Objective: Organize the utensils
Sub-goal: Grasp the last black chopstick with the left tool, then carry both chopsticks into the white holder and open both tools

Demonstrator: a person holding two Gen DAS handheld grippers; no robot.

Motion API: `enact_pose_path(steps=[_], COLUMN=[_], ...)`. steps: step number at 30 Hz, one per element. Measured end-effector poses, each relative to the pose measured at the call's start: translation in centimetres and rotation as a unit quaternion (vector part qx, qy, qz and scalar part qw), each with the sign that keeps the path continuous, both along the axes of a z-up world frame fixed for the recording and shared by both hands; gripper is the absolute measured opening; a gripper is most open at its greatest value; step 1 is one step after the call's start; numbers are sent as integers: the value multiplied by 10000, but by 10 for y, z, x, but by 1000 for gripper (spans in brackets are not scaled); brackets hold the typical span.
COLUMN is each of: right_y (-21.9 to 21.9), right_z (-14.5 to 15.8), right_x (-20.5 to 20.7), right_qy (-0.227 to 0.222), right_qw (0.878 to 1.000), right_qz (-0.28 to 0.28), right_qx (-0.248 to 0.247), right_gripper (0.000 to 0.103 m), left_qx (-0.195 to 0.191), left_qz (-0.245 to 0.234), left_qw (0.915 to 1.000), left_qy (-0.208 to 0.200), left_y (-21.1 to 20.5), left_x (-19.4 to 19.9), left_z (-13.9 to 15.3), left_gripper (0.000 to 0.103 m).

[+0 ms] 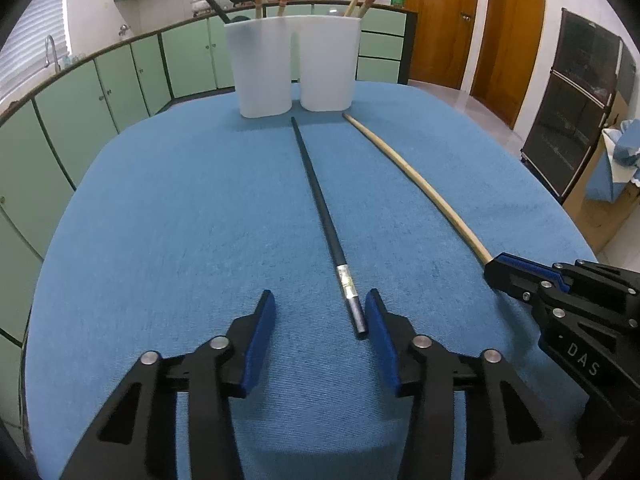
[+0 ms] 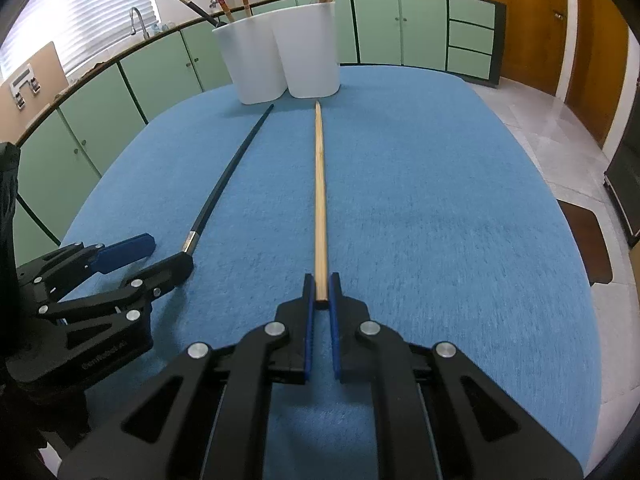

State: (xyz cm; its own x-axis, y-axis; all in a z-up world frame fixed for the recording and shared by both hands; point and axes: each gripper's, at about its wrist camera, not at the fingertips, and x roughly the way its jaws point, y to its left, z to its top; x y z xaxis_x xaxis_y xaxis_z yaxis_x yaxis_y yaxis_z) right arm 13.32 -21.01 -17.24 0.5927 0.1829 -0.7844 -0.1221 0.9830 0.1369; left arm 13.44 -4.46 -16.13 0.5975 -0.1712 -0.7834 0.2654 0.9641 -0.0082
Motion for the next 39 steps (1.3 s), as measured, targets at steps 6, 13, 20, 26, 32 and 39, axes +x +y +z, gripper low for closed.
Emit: enact_pose_path(steps=[6, 13, 20, 26, 32, 39], right_y=[-1, -2, -1, -3, -6, -9], right_z=[0, -2, 12, 44, 79, 125], right_x=[-5, -3, -7, -12, -12, -7], right_qy=[-28, -39, -271, -661, -971, -1387], right_qw=[9999, 10000, 9996, 9977, 9950, 9894], right_qz=[108, 76, 70, 128, 226, 412], right_qx=[-6, 37, -4, -53, 20, 84], right_gripper=[10, 6, 6, 6, 6, 6], left_qx=[-1, 74, -49, -78, -223, -385], left_qz=[18, 12, 18, -2, 43, 0], left_qw=[10000, 10000, 10000, 9990, 9947, 9878], left_qy=[-30, -57, -66, -436, -1005, -1506], left_y=[-1, -6, -2, 10, 23, 33], left_x=[0, 1, -2, -11, -17, -11], left_z=[0, -1, 8, 43, 91, 138], left_gripper=[15, 8, 7, 7, 6, 6])
